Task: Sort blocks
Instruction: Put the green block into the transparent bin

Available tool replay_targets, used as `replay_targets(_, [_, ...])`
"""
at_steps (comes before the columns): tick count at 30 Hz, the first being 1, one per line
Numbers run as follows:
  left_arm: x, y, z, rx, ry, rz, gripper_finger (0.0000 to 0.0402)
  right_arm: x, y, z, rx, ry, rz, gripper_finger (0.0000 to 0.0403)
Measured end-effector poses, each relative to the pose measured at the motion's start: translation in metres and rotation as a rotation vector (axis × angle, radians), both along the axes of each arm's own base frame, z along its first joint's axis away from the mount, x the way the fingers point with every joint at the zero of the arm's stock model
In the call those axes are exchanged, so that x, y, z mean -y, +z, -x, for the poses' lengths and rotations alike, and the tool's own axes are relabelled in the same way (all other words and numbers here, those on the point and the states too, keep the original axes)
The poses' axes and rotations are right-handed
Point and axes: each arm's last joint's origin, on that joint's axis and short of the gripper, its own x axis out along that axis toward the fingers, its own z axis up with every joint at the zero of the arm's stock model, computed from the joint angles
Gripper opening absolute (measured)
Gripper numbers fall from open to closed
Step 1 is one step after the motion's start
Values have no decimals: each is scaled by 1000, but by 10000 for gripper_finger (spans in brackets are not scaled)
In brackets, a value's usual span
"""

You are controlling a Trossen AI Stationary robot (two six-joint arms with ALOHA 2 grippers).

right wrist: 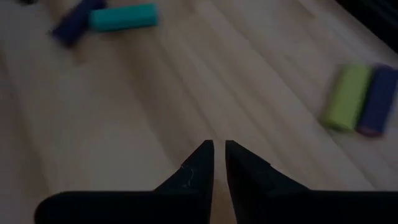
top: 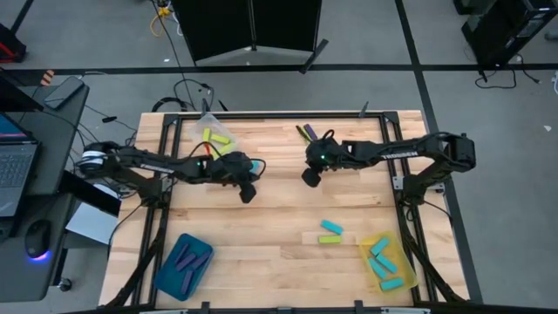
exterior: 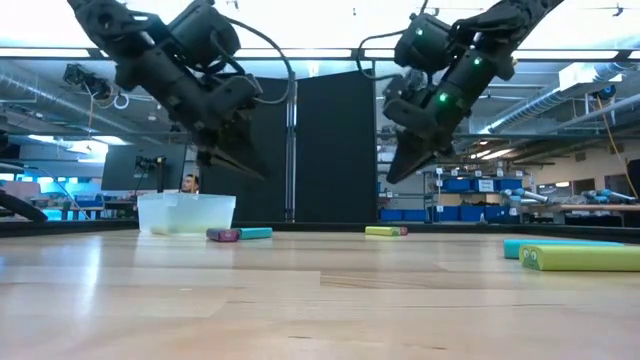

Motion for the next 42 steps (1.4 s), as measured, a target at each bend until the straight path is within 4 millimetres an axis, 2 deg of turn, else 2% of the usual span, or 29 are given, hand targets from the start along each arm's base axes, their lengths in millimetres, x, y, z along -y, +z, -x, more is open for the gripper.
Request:
replay_targets(11, [-4,-14,-16,34,24,-100,12,44,-10,8,20,-250,-24,104])
replay_targets(23, [-9,-17,-20,42,-11,-177,12,76,-46,-2,39,-325,-21,182])
replay_targets(35, [-11,-14,-21,71,-5,-185,12,95,-70,-9,-19,-385,-5,190])
replay_targets(42, [-11,-14,-22,75,-4,-184,12,96,-78,-10,-60,-389,-23,190])
